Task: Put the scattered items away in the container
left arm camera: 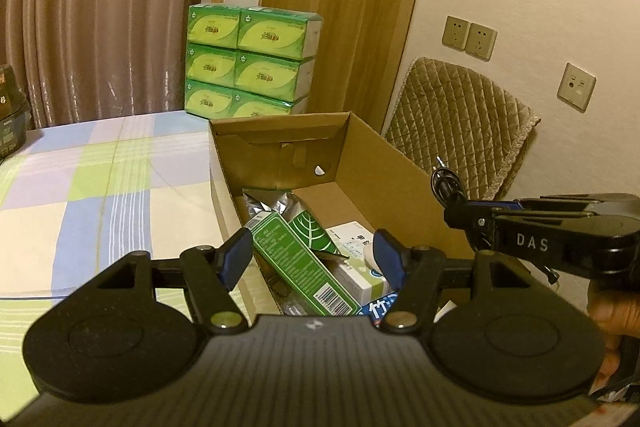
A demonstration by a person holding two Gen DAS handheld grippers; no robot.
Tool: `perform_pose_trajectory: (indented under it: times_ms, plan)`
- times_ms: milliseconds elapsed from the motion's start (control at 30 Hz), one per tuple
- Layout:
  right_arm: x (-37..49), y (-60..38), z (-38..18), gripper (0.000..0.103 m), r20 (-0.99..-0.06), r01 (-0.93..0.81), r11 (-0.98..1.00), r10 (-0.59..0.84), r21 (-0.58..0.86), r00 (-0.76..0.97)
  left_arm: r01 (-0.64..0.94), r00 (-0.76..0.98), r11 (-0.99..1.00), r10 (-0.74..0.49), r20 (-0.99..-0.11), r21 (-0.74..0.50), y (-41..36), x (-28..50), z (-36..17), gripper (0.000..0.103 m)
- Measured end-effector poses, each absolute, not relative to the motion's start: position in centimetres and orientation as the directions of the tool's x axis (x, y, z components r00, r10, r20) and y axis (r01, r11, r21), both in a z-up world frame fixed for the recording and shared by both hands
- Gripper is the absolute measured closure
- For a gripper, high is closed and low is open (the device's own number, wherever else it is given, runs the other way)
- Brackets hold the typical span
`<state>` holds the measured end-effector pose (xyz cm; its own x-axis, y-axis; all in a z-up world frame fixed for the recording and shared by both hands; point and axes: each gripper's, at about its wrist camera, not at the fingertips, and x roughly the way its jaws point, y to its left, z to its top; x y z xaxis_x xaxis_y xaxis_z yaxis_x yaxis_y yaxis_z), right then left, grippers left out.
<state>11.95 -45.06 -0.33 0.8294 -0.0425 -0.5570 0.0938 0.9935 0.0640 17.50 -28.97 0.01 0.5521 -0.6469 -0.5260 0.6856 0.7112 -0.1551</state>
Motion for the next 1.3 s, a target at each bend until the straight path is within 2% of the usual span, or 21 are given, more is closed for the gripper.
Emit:
perform_pose_trajectory:
  times_ms: [33,67,100,133,167,367,433,533,667,833,933,1300]
  plan:
    - [12.0,-45.0,-0.3,0.092,-0.553,0.094,0.994,-0.046,0.059,0.832,0.685,0.553,0.712,-0.646,-0.526,-0.155,-28.9,17.5,0.0,0.041]
    - [12.1,-45.0,-0.4,0.087,-0.552,0.096,0.994,-0.052,0.052,0.832,0.684,0.554,0.713,-0.645,-0.527,-0.155,-28.9,17.5,0.0,0.041]
    - [12.2,-44.9,-0.4,0.06,-0.552,0.099,0.994,-0.057,0.047,0.832,0.682,0.554,0.714,-0.644,-0.528,-0.155,-28.8,17.5,0.0,0.041]
    - [12.2,-45.0,-0.4,0.026,-0.549,0.102,0.994,-0.059,0.049,0.834,0.682,0.554,0.715,-0.643,-0.528,-0.156,-28.7,17.6,0.0,0.041]
    - [12.0,-45.1,-0.3,0.019,-0.536,0.104,0.993,-0.057,0.057,0.842,0.68,0.555,0.716,-0.642,-0.528,-0.156,-28.6,17.6,0.0,0.041]
    - [11.2,-45.2,-0.4,0.015,-0.527,0.107,0.993,-0.065,0.048,0.847,0.667,0.561,0.728,-0.632,-0.535,-0.16,-27.7,17.8,-0.4,0.041]
    - [10.8,-45.3,-0.4,0.007,-0.527,0.112,0.993,-0.07,0.047,0.847,0.664,0.562,0.73,-0.628,-0.538,-0.159,-27.4,17.7,-0.5,0.041]
    - [9.9,-45.3,-0.3,0.002,-0.516,0.128,0.991,-0.085,0.048,0.852,0.661,0.565,0.734,-0.624,-0.54,-0.155,-27.0,17.3,-0.5,0.039]
    - [8.7,-45.5,0.1,0.002,-0.52,0.152,0.987,-0.1,0.057,0.848,0.657,0.574,0.741,-0.613,-0.543,-0.141,-26.6,16.3,-0.3,0.033]
    - [6.7,-45.4,1.0,0.002,-0.522,0.171,0.983,-0.115,0.06,0.845,0.642,0.613,0.76,-0.589,-0.527,-0.102,-25.9,14.3,0.2,0.011]
    - [5.1,-45.4,1.4,0.002,-0.519,0.183,0.98,-0.115,0.083,0.847,0.64,0.621,0.763,-0.584,-0.523,-0.092,-25.3,13.0,0.6,0.003]
    - [-0.2,-44.4,1.8,0.002,-0.539,0.181,0.979,-0.105,0.091,0.836,0.586,0.632,0.808,-0.495,-0.596,-0.05,-23.9,8.4,1.0,0.001]
